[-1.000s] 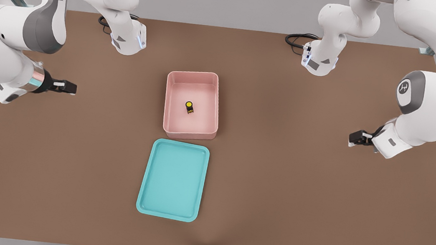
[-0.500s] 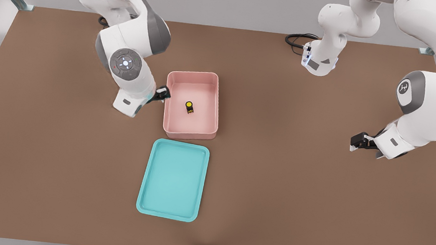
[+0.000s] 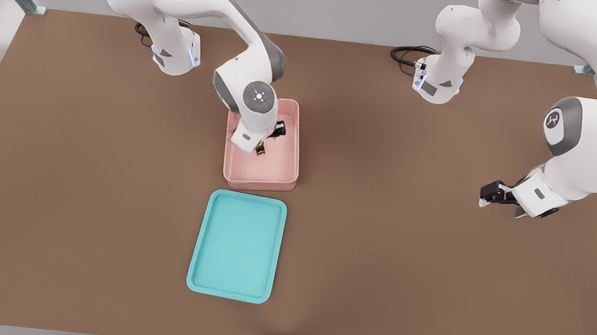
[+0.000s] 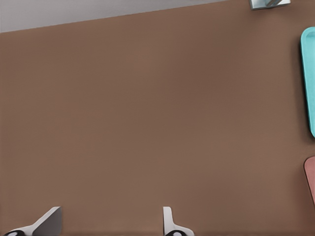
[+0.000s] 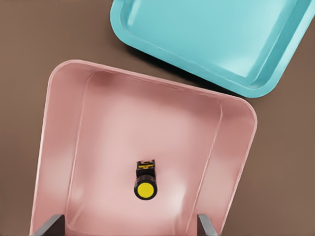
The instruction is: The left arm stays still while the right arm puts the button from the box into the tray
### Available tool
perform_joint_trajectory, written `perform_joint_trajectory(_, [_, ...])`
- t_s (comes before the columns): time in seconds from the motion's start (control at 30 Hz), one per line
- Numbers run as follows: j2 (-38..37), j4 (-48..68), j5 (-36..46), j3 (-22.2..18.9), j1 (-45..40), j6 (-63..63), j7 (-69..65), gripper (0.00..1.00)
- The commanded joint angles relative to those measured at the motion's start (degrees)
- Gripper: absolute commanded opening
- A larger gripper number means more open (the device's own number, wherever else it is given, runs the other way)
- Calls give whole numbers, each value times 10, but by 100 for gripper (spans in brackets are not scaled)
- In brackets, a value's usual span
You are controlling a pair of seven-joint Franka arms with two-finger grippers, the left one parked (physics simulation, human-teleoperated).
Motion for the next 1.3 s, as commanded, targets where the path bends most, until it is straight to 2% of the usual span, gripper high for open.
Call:
perform_joint_trajectory(0.0, [20,-2,1,0,-1,91,173,100])
perform_joint_trajectory(0.23, [31,-67,1,-2,-4,178,173,100])
perform_joint_trajectory(0.97, [27,-188,1,-1,-1,256,166,100])
perform_joint_trajectory(1.27, [38,-200,0,0,7,275,164,100])
